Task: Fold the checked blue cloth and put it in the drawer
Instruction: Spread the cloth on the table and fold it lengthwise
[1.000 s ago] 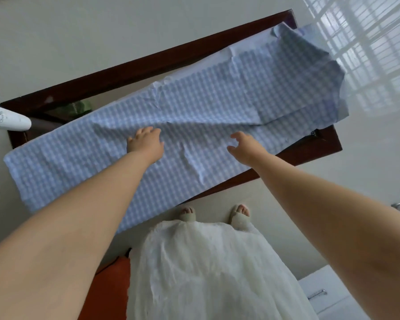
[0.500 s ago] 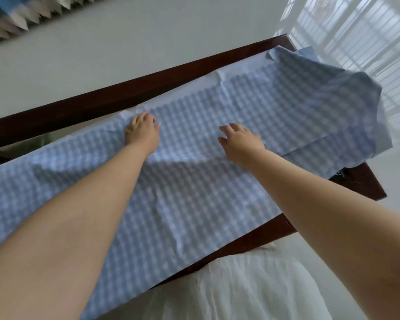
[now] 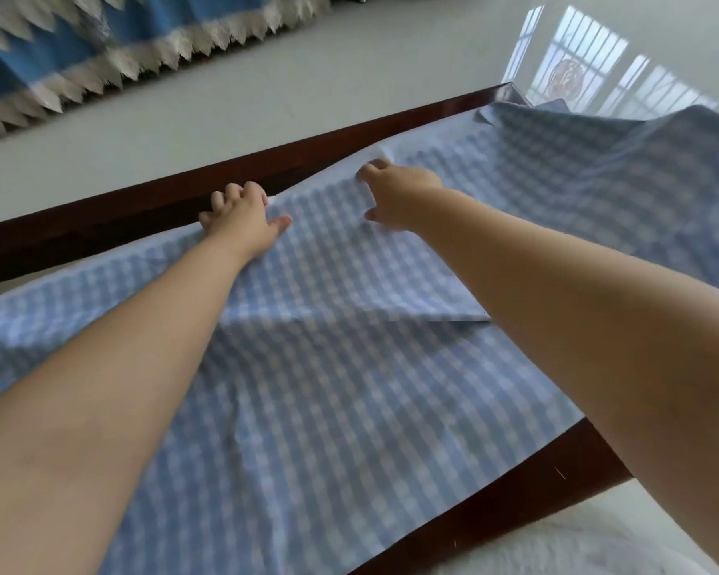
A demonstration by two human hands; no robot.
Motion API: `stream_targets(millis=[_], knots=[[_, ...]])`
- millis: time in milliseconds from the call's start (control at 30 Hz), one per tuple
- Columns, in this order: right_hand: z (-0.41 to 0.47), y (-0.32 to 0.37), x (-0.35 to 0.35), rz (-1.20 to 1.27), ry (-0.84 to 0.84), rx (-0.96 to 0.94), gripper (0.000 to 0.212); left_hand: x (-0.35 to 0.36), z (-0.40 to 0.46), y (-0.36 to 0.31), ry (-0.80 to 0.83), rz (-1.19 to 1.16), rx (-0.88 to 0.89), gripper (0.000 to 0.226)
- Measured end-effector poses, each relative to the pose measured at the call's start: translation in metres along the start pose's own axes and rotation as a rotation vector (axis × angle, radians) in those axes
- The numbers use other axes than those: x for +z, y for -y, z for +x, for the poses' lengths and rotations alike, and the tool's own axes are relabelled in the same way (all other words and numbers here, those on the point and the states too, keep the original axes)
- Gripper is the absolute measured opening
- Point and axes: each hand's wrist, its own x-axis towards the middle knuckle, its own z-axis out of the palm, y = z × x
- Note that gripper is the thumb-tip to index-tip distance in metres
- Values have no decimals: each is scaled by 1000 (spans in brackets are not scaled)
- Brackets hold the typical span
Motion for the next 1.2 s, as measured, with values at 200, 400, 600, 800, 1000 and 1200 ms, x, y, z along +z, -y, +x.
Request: stream_targets(millis=[200,400,600,800,1000,1200], knots=[[16,0,-11,-24,110,35,64,3,-4,-11,-71,100,70,46],[17,-2,-31,129,-201,88,35,-5,-1,-6,-273,9,152,28],[-36,0,-14,299,-68,-16,81,0,11,-9,-138,-72,31,46],[-131,-78,11,15,-192,252,65,5,24,-52,-107,0,110,43],[-206,-196,4,274,-742,718,68,7,22,-102,-261,-191,257,31],[-240,-251,18,869,-232,661,92,6,18,-115,-242,-241,237,25]])
